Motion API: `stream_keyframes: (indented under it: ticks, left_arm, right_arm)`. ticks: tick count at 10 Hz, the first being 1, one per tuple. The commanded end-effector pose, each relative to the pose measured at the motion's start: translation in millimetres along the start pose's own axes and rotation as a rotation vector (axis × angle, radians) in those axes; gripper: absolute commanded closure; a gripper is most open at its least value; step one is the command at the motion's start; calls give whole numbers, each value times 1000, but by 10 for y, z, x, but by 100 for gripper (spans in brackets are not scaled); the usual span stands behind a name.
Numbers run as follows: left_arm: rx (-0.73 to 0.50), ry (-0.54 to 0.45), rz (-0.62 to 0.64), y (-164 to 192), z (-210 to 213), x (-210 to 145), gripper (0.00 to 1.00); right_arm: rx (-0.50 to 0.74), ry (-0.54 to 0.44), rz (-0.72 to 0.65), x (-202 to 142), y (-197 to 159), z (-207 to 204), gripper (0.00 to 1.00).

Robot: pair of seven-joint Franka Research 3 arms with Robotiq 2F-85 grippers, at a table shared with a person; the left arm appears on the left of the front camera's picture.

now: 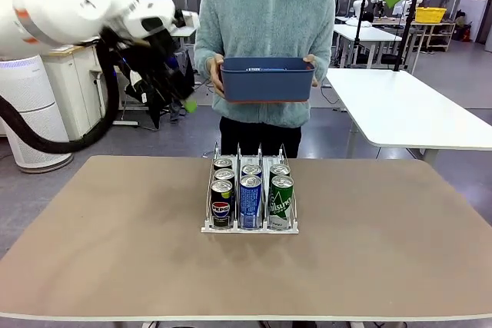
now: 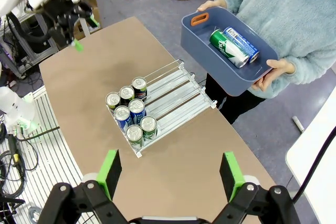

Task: Fill the beverage cans into the dispenser.
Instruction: Pick up the Ionic drink handed by the human.

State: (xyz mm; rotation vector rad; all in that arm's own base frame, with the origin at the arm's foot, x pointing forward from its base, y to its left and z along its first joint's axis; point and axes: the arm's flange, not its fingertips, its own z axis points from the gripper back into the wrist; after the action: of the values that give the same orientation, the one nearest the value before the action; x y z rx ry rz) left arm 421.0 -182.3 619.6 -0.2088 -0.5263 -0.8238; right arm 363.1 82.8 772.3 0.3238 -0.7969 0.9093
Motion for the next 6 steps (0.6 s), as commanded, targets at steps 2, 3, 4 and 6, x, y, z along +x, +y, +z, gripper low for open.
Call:
stream_keyframes:
  ticks: [2, 3, 4, 6]
  left_arm:
    - [20, -57, -42, 227, 499, 82, 0]
    - [19, -83, -53, 238, 703, 104, 0]
    - [15, -86, -62, 270, 908, 108, 0]
    - [61, -104, -48, 259, 1218, 96, 0]
  right_arm:
    - [2, 1, -1, -12, 8, -1, 0]
    - [2, 1, -1, -12, 8, -1, 0]
    - [2, 1, -1, -12, 8, -1, 0]
    - [2, 1, -1, -12, 8, -1, 0]
